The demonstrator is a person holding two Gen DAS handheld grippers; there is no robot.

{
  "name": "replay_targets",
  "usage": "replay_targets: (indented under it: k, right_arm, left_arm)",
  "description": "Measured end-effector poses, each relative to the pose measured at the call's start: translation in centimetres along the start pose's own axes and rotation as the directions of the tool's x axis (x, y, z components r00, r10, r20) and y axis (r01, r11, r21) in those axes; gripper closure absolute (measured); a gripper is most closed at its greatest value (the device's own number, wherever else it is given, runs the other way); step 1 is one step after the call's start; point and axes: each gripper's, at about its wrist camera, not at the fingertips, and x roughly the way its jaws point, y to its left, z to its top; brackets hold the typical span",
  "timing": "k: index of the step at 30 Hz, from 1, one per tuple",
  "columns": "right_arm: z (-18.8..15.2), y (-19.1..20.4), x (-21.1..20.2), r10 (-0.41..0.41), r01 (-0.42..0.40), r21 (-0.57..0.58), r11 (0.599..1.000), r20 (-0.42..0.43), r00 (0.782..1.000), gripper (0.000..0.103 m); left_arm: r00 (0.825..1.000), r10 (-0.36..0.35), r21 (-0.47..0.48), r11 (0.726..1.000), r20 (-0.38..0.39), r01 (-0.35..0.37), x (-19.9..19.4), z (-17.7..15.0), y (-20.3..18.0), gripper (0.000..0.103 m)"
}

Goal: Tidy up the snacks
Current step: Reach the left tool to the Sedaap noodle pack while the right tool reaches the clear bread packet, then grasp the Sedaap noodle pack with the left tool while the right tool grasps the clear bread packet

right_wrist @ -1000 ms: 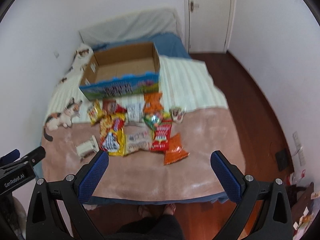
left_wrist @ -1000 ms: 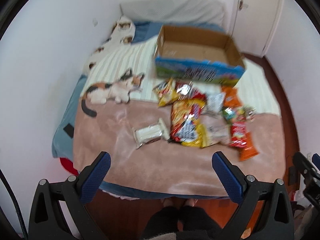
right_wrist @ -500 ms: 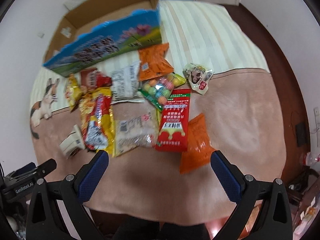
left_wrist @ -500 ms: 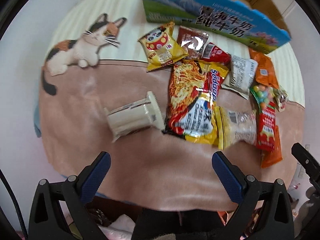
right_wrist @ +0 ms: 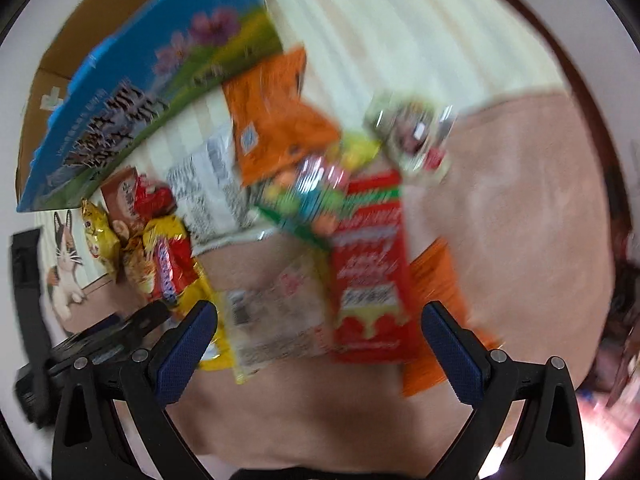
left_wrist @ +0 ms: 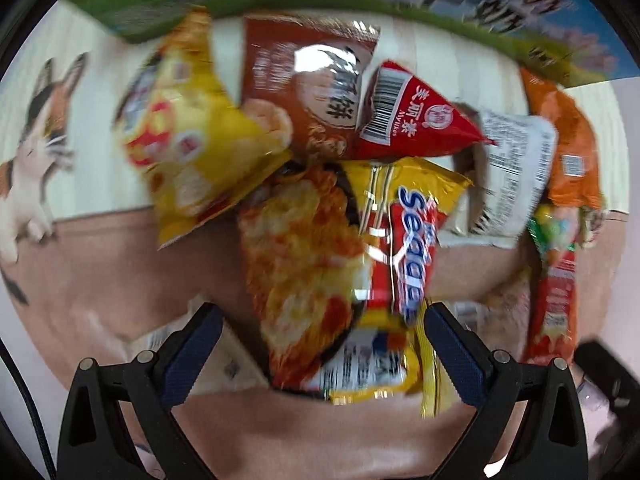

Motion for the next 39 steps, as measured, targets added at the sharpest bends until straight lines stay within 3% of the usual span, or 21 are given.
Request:
replay_targets:
  k: [4, 8, 11, 12, 13, 14, 18, 22, 25, 28, 31, 33, 35, 36, 39]
  right_arm:
    - [-0.9, -0.9, 3.0, 0.096, -0.073, 0.198, 0.977, -0.110, 0.989, 0.001]
    - [-1.7, -2.1, 5.8, 0.269, -0.183, 0.469, 0.864, -0.124, 0.955, 0.001]
    - [-1.3, -1.4, 8.0, 0.285, -0.168, 0.532, 0.830, -0.146, 0.947, 0.002]
    - [-1.2, -0.9, 8.6, 0.277, -0.156, 0.530, 0.834, -0.156, 0.948, 0.010]
    - [-0.9, -0.3, 9.2, 0.267, -0.149, 0.516, 0.843, -0.162, 0.950, 0.016]
    - [-0.8, 0.2, 9.7, 0.258, -0.142, 0.503, 0.853, -0.168, 0.951, 0.032]
    - [-1.0, 0.7, 10.5, 0.251, -0.145, 0.472, 0.870, -0.170, 0.953, 0.052]
    - [-0.2, 2.5, 9.3, 0.126, -0.076, 0.252, 0.965, -0.189, 0.974, 0.055]
    - [-0.1, 3.2, 8.3, 0.011, -0.003, 0.041, 0.999, -0.202, 0.979, 0.056]
    - [0.2, 4.0, 7.3, -0.089, 0.055, -0.160, 0.985, -0.211, 0.973, 0.057]
    - [-0.4, 5.8, 6.9, -0.190, 0.111, -0.360, 0.926, -0.193, 0.963, 0.057]
    - [-0.6, 6.4, 6.4, -0.203, 0.124, -0.381, 0.916, -0.177, 0.963, 0.049]
    - [0.4, 6.0, 5.5, -0.185, 0.119, -0.336, 0.934, -0.172, 0.968, 0.039]
    - [0.3, 5.6, 5.0, -0.165, 0.110, -0.295, 0.949, -0.168, 0.972, 0.033]
    - [0.9, 4.4, 4.1, -0.096, 0.078, -0.119, 0.990, -0.152, 0.984, 0.031]
  left_arm:
    - [0.999, 0.002, 0.026, 1.000, -0.034, -0.001, 1.1, 0.4, -0.8, 0.000]
    - [0.998, 0.033, 0.064, 0.997, -0.047, -0.030, 1.3, -0.4, -1.4, 0.000]
    - [0.997, 0.063, 0.086, 0.995, -0.036, -0.060, 1.8, -1.1, -1.8, 0.000]
    - [0.997, 0.073, 0.092, 0.993, -0.029, -0.070, 1.9, -1.2, -1.8, 0.000]
    - [0.996, 0.082, 0.097, 0.992, -0.024, -0.079, 1.9, -1.3, -2.3, 0.000]
    - [0.995, 0.093, 0.105, 0.990, -0.019, -0.091, 1.7, -1.5, -2.7, 0.000]
    - [0.993, 0.115, 0.109, 0.988, -0.010, -0.113, 1.7, -1.7, -5.5, 0.000]
    - [0.994, 0.105, 0.122, 0.987, -0.016, -0.103, 1.5, -2.6, -5.5, 0.000]
    - [0.997, 0.076, 0.103, 0.992, -0.032, -0.072, 0.6, -3.6, -4.6, 0.000]
    - [0.997, 0.048, 0.074, 0.996, -0.052, -0.044, 0.9, -4.2, -4.8, 0.000]
    - [0.998, 0.036, 0.065, 0.997, -0.060, -0.032, 1.2, -4.4, -5.3, 0.001]
    - [0.999, 0.029, 0.048, 0.998, -0.040, -0.027, 0.8, -4.7, -5.7, 0.012]
    - [1.000, 0.016, 0.033, 0.999, -0.023, -0.015, 0.4, -5.0, -5.6, 0.012]
    - [1.000, 0.017, 0.033, 0.999, -0.015, -0.017, 0.2, -5.5, -5.7, 0.012]
    - [0.999, 0.029, 0.043, 0.999, -0.019, -0.028, 0.3, -7.1, -4.8, 0.012]
